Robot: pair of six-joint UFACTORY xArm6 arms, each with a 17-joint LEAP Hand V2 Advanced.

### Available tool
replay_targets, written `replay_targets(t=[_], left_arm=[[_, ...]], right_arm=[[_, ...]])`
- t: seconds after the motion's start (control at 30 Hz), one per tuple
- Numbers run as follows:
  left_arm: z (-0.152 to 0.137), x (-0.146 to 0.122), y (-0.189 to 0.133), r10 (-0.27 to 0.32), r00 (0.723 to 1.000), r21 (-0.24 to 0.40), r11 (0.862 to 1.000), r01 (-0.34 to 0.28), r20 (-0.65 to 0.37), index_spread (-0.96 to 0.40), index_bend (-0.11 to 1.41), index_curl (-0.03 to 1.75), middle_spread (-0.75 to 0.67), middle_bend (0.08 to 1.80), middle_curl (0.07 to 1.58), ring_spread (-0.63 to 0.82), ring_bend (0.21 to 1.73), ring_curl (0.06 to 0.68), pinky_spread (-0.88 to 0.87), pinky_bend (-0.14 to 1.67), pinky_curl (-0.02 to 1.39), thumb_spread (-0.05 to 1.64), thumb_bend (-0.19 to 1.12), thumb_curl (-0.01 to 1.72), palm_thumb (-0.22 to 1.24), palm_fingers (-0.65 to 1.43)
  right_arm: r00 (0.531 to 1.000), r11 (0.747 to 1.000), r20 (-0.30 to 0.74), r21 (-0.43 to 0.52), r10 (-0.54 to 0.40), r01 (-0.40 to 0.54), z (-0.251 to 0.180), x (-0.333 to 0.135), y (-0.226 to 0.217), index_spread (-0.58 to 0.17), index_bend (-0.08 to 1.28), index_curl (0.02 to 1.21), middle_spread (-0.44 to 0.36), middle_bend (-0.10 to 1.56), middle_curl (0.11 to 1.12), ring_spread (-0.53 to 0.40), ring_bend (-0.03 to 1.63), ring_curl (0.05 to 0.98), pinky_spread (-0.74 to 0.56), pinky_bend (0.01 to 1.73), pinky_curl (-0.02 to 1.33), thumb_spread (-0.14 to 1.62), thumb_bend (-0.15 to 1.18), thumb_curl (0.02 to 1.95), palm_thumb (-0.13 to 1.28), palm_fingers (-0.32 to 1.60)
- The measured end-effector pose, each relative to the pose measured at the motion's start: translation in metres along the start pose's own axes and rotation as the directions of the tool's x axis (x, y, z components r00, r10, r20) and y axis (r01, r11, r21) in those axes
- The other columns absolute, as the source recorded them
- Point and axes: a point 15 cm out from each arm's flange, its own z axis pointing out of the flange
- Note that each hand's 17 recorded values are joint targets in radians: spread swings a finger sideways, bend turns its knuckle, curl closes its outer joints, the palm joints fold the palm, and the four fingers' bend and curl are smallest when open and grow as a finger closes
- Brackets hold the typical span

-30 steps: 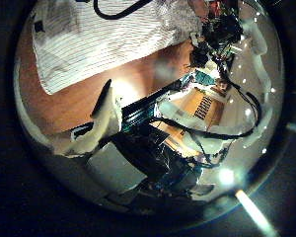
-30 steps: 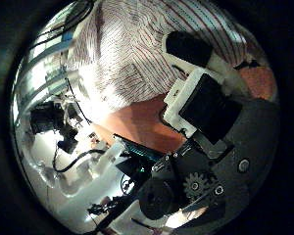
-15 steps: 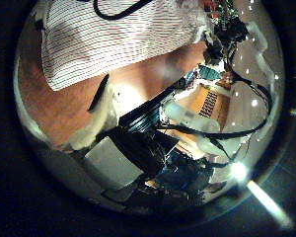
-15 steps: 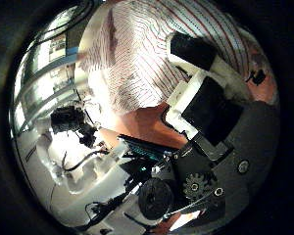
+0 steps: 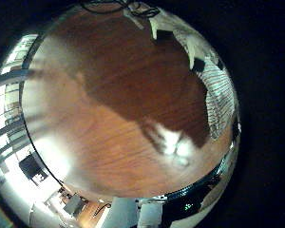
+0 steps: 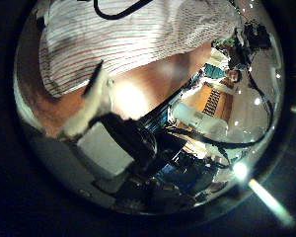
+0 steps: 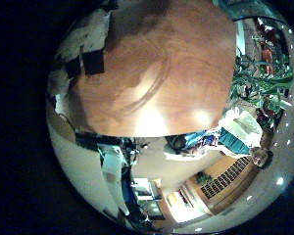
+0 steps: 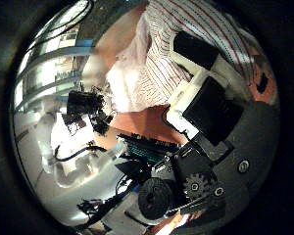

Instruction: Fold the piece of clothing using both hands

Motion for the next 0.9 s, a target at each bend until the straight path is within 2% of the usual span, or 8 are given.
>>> replay_targets(t=[0.2, 0.3, 0.5, 0.63, 0.7, 0.8, 0.9], left_arm=[[-0.06, -0.023, 0.053, -0.035, 0.995, 0.057, 0.998, 0.04, -0.09, -0.16, 0.2, 0.67, -0.06, 0.31, 0.45, -0.21, 0.79, 0.353, 0.04, 0.2, 0.46, 1.22, -0.01, 0.37, 0.65, 0.44], [-0.074, -0.034, 0.077, -0.062, 0.993, 0.086, 0.994, 0.071, -0.105, -0.18, 0.21, 0.69, -0.08, 0.31, 0.46, -0.24, 0.79, 0.361, 0.03, 0.21, 0.47, 1.22, -0.01, 0.38, 0.65, 0.45], [-0.057, -0.062, 0.123, -0.139, 0.982, 0.091, 0.984, 0.151, -0.132, -0.2, 0.22, 0.72, -0.1, 0.32, 0.5, -0.27, 0.8, 0.375, 0.0, 0.22, 0.47, 1.22, -0.01, 0.39, 0.66, 0.44], [-0.048, -0.066, 0.136, -0.153, 0.979, 0.084, 0.983, 0.166, -0.137, -0.21, 0.22, 0.74, -0.11, 0.33, 0.52, -0.27, 0.8, 0.383, 0.0, 0.23, 0.48, 1.21, -0.01, 0.4, 0.67, 0.43], [-0.044, -0.07, 0.143, -0.172, 0.975, 0.086, 0.979, 0.185, -0.14, -0.22, 0.23, 0.75, -0.12, 0.32, 0.53, -0.28, 0.8, 0.387, -0.01, 0.23, 0.48, 1.21, -0.01, 0.4, 0.67, 0.43], [-0.042, -0.073, 0.148, -0.183, 0.973, 0.094, 0.976, 0.197, -0.137, -0.22, 0.23, 0.76, -0.11, 0.32, 0.54, -0.27, 0.8, 0.391, -0.01, 0.25, 0.48, 1.21, -0.01, 0.4, 0.67, 0.42], [-0.041, -0.077, 0.151, -0.189, 0.974, 0.095, 0.975, 0.202, -0.128, -0.22, 0.23, 0.77, -0.11, 0.31, 0.55, -0.27, 0.8, 0.393, -0.02, 0.26, 0.49, 1.21, -0.01, 0.41, 0.67, 0.42]], right_arm=[[0.997, 0.998, -0.056, 0.031, -0.052, 0.054, -0.021, -0.083, -0.004, -0.295, 1.02, 0.9, -0.12, 1.31, 0.74, -0.187, 1.4, 0.642, -0.2, 1.29, 0.75, 1.16, 0.0, 0.74, 1.03, 1.14], [0.99, 0.994, -0.09, 0.02, -0.106, 0.108, -0.019, -0.133, -0.006, -0.291, 1.02, 0.89, -0.119, 1.32, 0.74, -0.185, 1.4, 0.643, -0.2, 1.28, 0.77, 1.15, -0.01, 0.76, 1.02, 1.14], [0.946, 0.971, -0.221, -0.064, -0.239, 0.23, 0.021, -0.232, -0.032, -0.281, 1.04, 0.88, -0.122, 1.33, 0.73, -0.184, 1.4, 0.644, -0.21, 1.26, 0.8, 1.13, -0.01, 0.78, 1.01, 1.14], [0.907, 0.942, -0.265, -0.167, -0.328, 0.292, 0.077, -0.286, -0.053, -0.278, 1.04, 0.88, -0.124, 1.33, 0.72, -0.186, 1.41, 0.645, -0.21, 1.25, 0.82, 1.12, -0.02, 0.79, 0.97, 1.14], [0.89, 0.93, -0.281, -0.189, -0.359, 0.316, 0.096, -0.31, -0.06, -0.277, 1.04, 0.88, -0.125, 1.34, 0.72, -0.189, 1.41, 0.645, -0.21, 1.24, 0.83, 1.12, -0.01, 0.8, 0.96, 1.14], [0.875, 0.918, -0.288, -0.201, -0.39, 0.342, 0.111, -0.332, -0.067, -0.286, 0.99, 0.87, -0.13, 1.31, 0.71, -0.194, 1.39, 0.639, -0.22, 1.24, 0.83, 1.13, -0.03, 0.77, 0.88, 1.07], [0.876, 0.917, -0.282, -0.196, -0.392, 0.347, 0.111, -0.333, -0.069, -0.305, 0.88, 0.86, -0.143, 1.26, 0.7, -0.203, 1.37, 0.628, -0.26, 1.23, 0.81, 1.15, -0.03, 0.74, 0.83, 0.99]])
